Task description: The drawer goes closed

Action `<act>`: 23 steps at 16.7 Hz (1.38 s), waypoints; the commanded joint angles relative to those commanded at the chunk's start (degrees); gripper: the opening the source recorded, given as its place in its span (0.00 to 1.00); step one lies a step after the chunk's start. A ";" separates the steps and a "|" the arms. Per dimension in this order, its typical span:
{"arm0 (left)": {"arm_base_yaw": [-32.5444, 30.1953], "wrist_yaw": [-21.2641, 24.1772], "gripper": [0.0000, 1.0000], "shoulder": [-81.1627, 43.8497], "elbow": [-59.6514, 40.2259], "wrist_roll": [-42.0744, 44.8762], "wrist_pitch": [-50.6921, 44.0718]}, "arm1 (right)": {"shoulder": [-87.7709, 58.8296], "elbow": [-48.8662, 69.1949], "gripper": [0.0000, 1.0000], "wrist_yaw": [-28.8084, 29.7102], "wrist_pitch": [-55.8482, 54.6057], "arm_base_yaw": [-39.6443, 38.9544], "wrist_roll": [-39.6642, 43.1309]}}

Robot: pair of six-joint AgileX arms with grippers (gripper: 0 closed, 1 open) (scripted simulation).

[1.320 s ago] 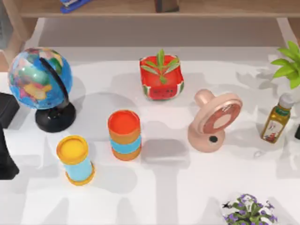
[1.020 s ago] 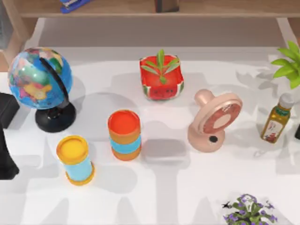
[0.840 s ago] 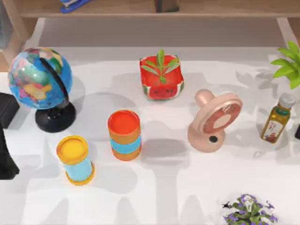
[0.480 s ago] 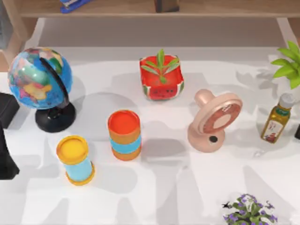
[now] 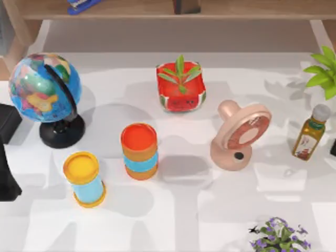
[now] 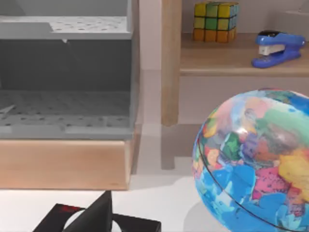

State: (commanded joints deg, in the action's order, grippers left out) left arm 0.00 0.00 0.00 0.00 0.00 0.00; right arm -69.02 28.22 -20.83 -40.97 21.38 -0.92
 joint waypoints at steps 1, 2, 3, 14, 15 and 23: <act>0.00 0.00 1.00 0.00 0.00 0.00 0.00 | -1.24 0.55 1.00 -0.38 -0.79 0.42 -0.01; 0.00 0.00 1.00 0.00 0.00 0.00 0.00 | -1.90 0.85 1.00 -0.58 -1.22 0.65 -0.01; 0.00 0.00 1.00 0.00 0.00 0.00 0.00 | -1.99 0.89 1.00 -0.61 -1.28 0.68 -0.01; 0.00 0.00 1.00 0.00 0.00 0.00 0.00 | -7.11 -1.79 1.00 -4.88 -9.56 4.65 13.16; 0.00 0.00 1.00 0.00 0.00 0.00 0.00 | -8.76 -2.48 1.00 -5.88 -11.49 5.72 16.60; 0.00 0.00 1.00 0.00 0.00 0.00 0.00 | -26.82 -6.62 1.00 -14.39 -30.17 14.63 51.30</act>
State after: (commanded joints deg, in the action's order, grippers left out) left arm 0.00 0.00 0.00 0.00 0.00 0.00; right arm -95.83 21.60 -35.22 -71.14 36.01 50.38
